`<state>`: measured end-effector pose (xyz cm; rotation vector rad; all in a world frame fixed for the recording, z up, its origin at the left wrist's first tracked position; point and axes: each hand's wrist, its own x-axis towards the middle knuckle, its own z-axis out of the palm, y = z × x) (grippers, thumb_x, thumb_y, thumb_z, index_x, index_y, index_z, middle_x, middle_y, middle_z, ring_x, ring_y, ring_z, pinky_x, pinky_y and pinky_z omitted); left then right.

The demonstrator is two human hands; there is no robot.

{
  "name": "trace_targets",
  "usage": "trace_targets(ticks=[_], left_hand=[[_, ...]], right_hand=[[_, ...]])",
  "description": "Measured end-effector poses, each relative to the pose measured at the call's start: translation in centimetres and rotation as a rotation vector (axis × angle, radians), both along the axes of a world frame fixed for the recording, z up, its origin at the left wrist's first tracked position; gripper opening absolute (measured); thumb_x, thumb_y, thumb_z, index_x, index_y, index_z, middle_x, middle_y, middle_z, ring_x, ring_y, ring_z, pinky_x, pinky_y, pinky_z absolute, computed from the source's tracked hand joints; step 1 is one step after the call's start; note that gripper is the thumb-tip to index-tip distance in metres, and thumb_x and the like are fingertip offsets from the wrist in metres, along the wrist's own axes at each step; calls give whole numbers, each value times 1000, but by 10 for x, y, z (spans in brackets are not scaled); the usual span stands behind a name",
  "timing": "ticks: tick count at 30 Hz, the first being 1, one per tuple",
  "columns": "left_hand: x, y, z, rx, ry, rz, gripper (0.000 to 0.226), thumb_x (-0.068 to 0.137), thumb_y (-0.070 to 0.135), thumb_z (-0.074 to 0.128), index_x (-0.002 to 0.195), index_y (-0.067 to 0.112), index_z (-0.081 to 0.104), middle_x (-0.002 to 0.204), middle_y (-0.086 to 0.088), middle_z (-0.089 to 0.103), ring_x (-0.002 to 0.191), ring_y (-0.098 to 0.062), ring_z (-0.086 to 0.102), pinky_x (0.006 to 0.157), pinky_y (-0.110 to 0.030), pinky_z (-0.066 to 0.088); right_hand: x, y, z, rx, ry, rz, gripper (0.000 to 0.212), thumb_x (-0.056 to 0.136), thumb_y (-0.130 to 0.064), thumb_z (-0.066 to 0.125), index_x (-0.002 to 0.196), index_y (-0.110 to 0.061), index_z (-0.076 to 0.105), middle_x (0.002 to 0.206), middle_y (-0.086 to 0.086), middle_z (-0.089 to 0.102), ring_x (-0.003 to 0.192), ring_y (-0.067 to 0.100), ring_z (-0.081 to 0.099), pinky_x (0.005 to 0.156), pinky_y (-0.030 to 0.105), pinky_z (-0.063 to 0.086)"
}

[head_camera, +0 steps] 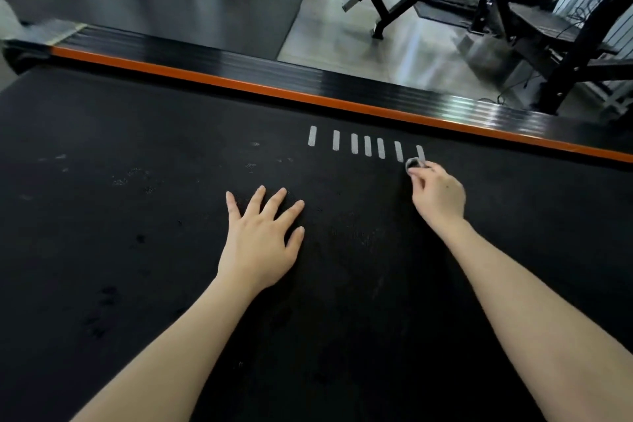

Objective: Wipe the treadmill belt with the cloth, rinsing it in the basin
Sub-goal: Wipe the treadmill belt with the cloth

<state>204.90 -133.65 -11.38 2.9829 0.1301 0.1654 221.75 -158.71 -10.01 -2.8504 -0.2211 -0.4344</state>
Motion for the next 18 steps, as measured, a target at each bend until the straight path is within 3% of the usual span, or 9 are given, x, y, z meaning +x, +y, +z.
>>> trace_targets(ticks=[2,4,9,11,15,18], left_hand=[[2,0,1,-17,-20,-3,72,83,56,0,144,37,33,154,1,28,145,-28,13,113,-61,-3],[4,-1,2,-25,-23,-12,72,83,56,2,143,36,35,154,0,30,145,-29,14,113,-60,-2],[3,2,1,-38,-38,-21,71,84,56,4,143,35,37,153,-1,31,144,-29,16,113,-59,-2],[2,2,-1,-46,-48,-25,67,86,56,8,141,35,40,151,-1,35,143,-30,19,113,-59,0],[3,3,-5,-48,-70,-32,59,89,53,19,136,33,49,145,-4,45,139,-34,30,112,-62,10],[5,1,-6,-32,-96,-26,56,89,50,24,133,31,53,141,-7,49,136,-36,35,110,-64,15]], right_hand=[[15,15,3,35,12,-159,27,93,-16,48,111,-17,69,128,8,58,106,34,57,88,39,45],[14,46,5,40,-5,-148,27,91,-14,50,109,-16,69,127,8,59,107,33,57,91,41,45],[-48,99,-9,38,-80,517,20,87,-17,59,101,-18,74,119,8,65,108,30,61,96,38,45],[-37,84,-4,35,-120,586,19,87,-20,60,99,-20,74,117,6,67,103,28,63,90,35,48],[41,29,2,-29,-58,56,26,92,-19,52,110,-19,70,123,7,62,102,35,61,85,37,47],[75,37,8,-68,46,-293,27,92,-18,50,113,-12,65,117,15,60,103,38,58,85,41,46]])
